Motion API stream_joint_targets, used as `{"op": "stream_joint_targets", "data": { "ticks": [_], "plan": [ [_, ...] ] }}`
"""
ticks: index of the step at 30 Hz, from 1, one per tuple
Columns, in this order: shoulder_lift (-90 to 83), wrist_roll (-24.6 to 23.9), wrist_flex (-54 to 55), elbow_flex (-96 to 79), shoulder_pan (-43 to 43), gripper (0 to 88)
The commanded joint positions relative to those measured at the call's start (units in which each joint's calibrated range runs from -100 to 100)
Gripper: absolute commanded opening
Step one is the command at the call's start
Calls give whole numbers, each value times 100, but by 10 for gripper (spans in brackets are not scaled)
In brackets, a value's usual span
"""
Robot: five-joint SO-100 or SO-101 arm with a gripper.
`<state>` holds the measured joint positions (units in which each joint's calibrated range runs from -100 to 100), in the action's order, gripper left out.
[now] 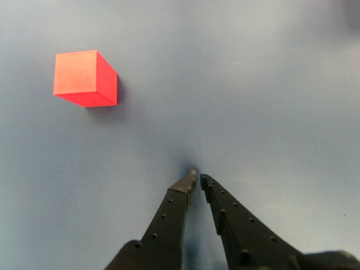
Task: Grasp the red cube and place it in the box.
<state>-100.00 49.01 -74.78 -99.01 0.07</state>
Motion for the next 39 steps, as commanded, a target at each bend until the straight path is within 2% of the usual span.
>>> {"op": "stream_joint_targets", "data": {
  "ticks": [1, 23, 32, 39],
  "plan": [
    [9, -15, -104, -81, -22, 2],
    [9, -44, -46, -81, -50, 0],
    [78, -73, 978, -81, -22, 0],
    [988, -63, 1888, 375, -15, 0]
  ]
}}
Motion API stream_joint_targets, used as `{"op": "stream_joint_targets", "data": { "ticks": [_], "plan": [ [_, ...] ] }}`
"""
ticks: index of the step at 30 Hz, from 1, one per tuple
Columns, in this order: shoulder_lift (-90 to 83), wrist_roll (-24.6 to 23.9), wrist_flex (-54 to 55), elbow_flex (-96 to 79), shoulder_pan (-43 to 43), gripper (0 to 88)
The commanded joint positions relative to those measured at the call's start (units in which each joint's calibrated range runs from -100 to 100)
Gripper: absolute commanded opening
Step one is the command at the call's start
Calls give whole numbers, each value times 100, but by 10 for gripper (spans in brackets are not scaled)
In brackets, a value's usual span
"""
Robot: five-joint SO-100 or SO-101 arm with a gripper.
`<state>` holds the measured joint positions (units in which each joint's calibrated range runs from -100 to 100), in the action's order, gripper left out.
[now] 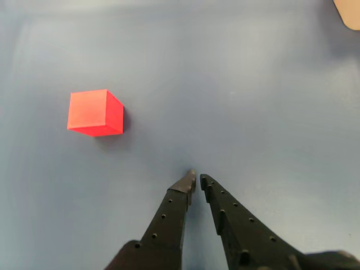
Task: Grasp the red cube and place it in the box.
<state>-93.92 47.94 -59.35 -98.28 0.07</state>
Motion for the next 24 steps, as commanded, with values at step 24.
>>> {"op": "stream_joint_targets", "data": {
  "ticks": [24],
  "plan": [
    [3396, -176, 246, 3898, -682, 19]
  ]
}}
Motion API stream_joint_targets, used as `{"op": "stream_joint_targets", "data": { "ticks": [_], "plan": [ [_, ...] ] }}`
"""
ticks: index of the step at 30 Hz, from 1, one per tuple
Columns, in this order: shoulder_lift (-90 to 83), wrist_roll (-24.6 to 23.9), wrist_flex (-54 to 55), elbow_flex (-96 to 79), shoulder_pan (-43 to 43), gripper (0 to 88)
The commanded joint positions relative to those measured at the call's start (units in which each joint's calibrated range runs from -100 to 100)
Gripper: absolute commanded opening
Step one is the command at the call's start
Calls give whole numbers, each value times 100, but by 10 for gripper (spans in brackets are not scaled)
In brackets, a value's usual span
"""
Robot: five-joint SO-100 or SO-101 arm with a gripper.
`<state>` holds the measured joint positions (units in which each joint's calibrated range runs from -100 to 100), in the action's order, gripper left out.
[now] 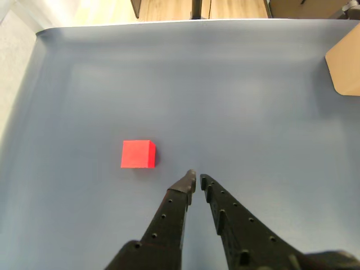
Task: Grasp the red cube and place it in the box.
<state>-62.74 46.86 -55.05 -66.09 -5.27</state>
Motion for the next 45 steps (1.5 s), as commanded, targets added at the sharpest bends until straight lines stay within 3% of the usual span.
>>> {"op": "stream_joint_targets", "data": {
  "ticks": [1, 18, 31, 45],
  "plan": [
    [391, -88, -257, 825, -198, 23],
    [1604, -337, -954, 2102, -1192, 109],
    [2141, -469, -962, 2239, -1249, 246],
    [2583, -596, -774, 2321, -1263, 312]
  ]
}}
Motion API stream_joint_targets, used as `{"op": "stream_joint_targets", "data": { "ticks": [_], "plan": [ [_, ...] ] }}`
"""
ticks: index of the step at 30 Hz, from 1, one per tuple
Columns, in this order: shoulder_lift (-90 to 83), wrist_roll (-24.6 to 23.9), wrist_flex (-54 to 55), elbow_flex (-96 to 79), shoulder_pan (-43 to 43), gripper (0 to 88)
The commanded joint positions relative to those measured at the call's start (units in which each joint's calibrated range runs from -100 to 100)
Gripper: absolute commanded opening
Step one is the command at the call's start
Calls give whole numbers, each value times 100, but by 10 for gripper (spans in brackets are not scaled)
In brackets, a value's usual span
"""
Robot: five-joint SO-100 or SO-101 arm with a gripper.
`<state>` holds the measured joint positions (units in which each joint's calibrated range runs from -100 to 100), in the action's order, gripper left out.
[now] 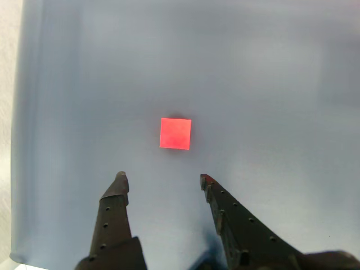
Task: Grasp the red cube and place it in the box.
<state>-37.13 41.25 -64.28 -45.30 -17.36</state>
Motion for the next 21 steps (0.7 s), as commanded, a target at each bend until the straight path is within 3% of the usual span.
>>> {"op": "stream_joint_targets", "data": {
  "ticks": [1, 21],
  "plan": [
    [56, -34, 182, 242, -54, 316],
    [558, 176, 1436, -288, -4, 353]
  ]
}}
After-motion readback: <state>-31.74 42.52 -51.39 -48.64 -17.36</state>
